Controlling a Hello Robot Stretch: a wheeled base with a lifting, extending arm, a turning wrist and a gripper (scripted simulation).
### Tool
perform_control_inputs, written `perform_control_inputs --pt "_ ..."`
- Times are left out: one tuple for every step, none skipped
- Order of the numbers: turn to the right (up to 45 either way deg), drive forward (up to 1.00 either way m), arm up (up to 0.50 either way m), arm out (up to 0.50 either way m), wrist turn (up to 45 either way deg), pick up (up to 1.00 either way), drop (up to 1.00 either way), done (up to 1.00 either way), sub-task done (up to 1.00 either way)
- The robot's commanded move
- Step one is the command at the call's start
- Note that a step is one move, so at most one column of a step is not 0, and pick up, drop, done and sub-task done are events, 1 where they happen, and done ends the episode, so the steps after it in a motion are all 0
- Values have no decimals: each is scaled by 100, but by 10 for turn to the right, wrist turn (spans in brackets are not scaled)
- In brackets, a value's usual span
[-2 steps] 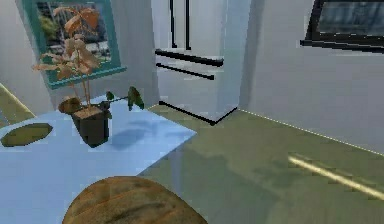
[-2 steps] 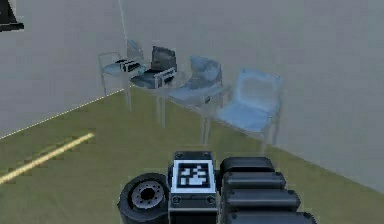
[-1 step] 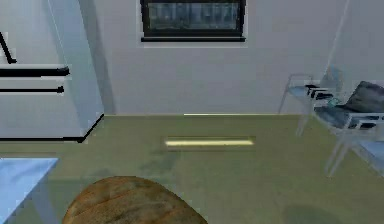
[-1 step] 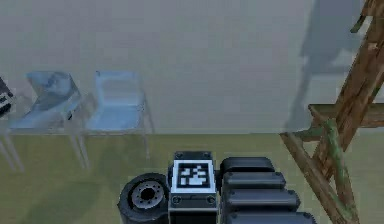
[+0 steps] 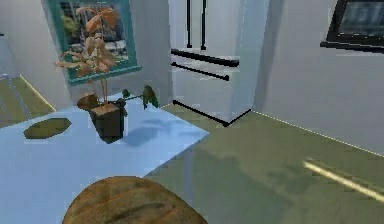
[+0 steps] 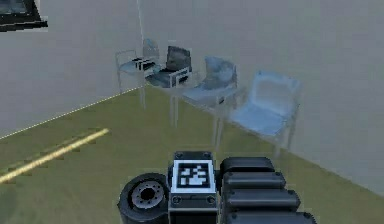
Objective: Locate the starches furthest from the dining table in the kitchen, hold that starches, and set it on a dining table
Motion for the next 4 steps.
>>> perform_control_inputs --pt "-390 0 0 0 0 0 0 0 0" --pt "450 0 0 0 0 0 0 0 0" --pt "390 0 0 0 0 0 0 0 0" --pt "-450 0 0 0 0 0 0 0 0"
